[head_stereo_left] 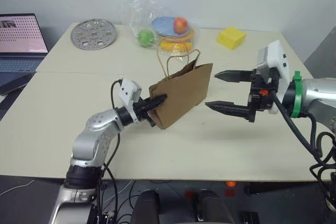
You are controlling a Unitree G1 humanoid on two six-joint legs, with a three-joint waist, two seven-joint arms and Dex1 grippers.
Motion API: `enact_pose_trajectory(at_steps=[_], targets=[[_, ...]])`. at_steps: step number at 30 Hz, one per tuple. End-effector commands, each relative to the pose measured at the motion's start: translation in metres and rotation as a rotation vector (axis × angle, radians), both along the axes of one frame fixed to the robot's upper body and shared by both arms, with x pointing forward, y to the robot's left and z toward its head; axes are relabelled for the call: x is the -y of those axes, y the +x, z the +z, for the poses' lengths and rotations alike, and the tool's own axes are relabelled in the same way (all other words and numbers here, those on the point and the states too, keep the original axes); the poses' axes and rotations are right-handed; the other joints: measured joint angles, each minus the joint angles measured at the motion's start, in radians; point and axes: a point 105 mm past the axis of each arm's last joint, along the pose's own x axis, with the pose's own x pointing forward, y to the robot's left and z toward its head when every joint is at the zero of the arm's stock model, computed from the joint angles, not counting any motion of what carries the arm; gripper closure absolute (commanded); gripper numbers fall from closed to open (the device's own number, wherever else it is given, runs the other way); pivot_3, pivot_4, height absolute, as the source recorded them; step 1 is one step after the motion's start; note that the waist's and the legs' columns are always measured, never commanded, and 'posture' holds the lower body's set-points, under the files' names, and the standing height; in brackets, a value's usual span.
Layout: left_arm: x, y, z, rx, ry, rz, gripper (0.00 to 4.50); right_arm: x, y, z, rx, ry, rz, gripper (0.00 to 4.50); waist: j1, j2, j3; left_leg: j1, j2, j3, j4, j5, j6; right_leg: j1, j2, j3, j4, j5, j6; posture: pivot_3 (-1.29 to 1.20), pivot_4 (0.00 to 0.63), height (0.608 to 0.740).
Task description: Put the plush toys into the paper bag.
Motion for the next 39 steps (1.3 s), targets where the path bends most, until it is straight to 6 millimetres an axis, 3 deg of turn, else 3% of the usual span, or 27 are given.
enact_pose_trajectory(at_steps=[1, 4, 8, 12, 16, 23, 28, 30, 35, 39], targets=[[0.011, -0.003, 0.027, 0.022, -0.029, -0.198, 4.47, 0.012, -0.005, 0.022, 0.057, 0.009, -0.043, 0.00, 0.000, 0.000, 0.000, 0.000, 0.000, 0.000, 0.000, 0.000, 0.000, 0.000, 0.000, 0.000, 0.000, 0.000, 0.000, 0.00, 0.150, 0.740], [0.015, -0.001, 0.033, -0.016, -0.008, -0.374, 4.47, 0.017, -0.014, 0.033, 0.029, 0.015, -0.040, 0.00, -0.002, 0.000, 0.000, 0.000, 0.000, 0.000, -0.001, 0.000, 0.000, 0.000, 0.000, 0.000, -0.001, 0.000, 0.000, 0.00, 0.150, 0.740], [0.020, 0.005, 0.021, -0.032, 0.066, -0.510, 4.47, 0.020, -0.020, 0.035, -0.003, -0.006, -0.047, 0.00, -0.002, 0.000, 0.000, 0.000, 0.000, 0.000, -0.002, 0.000, 0.000, 0.000, 0.001, -0.001, -0.002, 0.000, 0.000, 0.00, 0.150, 0.740], [0.025, 0.008, 0.007, -0.053, 0.142, -0.610, 4.47, 0.020, -0.027, 0.031, -0.047, -0.007, -0.041, 0.00, -0.005, 0.000, 0.000, -0.001, 0.001, 0.000, -0.003, -0.001, 0.001, -0.001, 0.001, 0.000, -0.002, 0.000, 0.000, 0.00, 0.150, 0.740], [0.028, 0.024, -0.002, -0.020, 0.172, -0.574, 4.47, 0.023, -0.028, 0.023, -0.076, -0.030, -0.062, 0.00, -0.003, 0.000, 0.000, -0.003, 0.000, -0.001, -0.002, -0.001, 0.001, -0.002, 0.001, -0.001, -0.002, 0.000, 0.000, 0.00, 0.150, 0.740], [0.015, 0.025, 0.002, 0.005, 0.191, -0.572, 2.34, 0.024, -0.029, 0.023, -0.086, -0.014, -0.070, 0.00, -0.005, 0.000, 0.000, -0.005, 0.001, -0.001, -0.002, -0.001, 0.001, -0.004, 0.001, -0.001, -0.002, 0.000, 0.000, 0.00, 0.150, 0.740], [-0.012, 0.024, 0.030, 0.046, 0.174, -0.477, 0.77, 0.038, -0.020, 0.016, -0.108, 0.015, -0.139, 0.00, -0.006, 0.000, 0.000, -0.006, 0.002, -0.003, -0.002, -0.001, 0.001, -0.004, 0.002, -0.002, -0.001, 0.000, 0.000, 0.00, 0.150, 0.740], [-0.030, 0.019, 0.047, 0.072, 0.196, -0.388, 0.19, 0.060, -0.015, 0.006, -0.127, 0.010, -0.226, 0.00, -0.006, 0.000, 0.000, -0.006, 0.001, -0.003, -0.002, -0.001, 0.001, -0.004, 0.002, -0.002, -0.001, 0.000, 0.000, 0.00, 0.150, 0.740], [-0.060, 0.011, 0.058, 0.156, 0.393, -0.140, 0.04, 0.106, -0.004, -0.022, -0.155, 0.023, -0.408, 0.00, -0.004, 0.000, 0.000, -0.005, 0.001, -0.004, -0.002, -0.001, 0.001, -0.003, 0.001, -0.003, 0.000, -0.001, 0.002, 0.00, 0.150, 0.740], [-0.070, -0.005, 0.066, 0.157, 0.404, -0.064, 0.04, 0.133, 0.004, -0.044, -0.155, -0.014, -0.485, 0.00, -0.001, 0.000, 0.000, -0.003, 0.001, -0.004, -0.001, -0.001, 0.001, -0.001, 0.001, -0.003, 0.001, -0.002, 0.005, 0.00, 0.150, 0.740]])
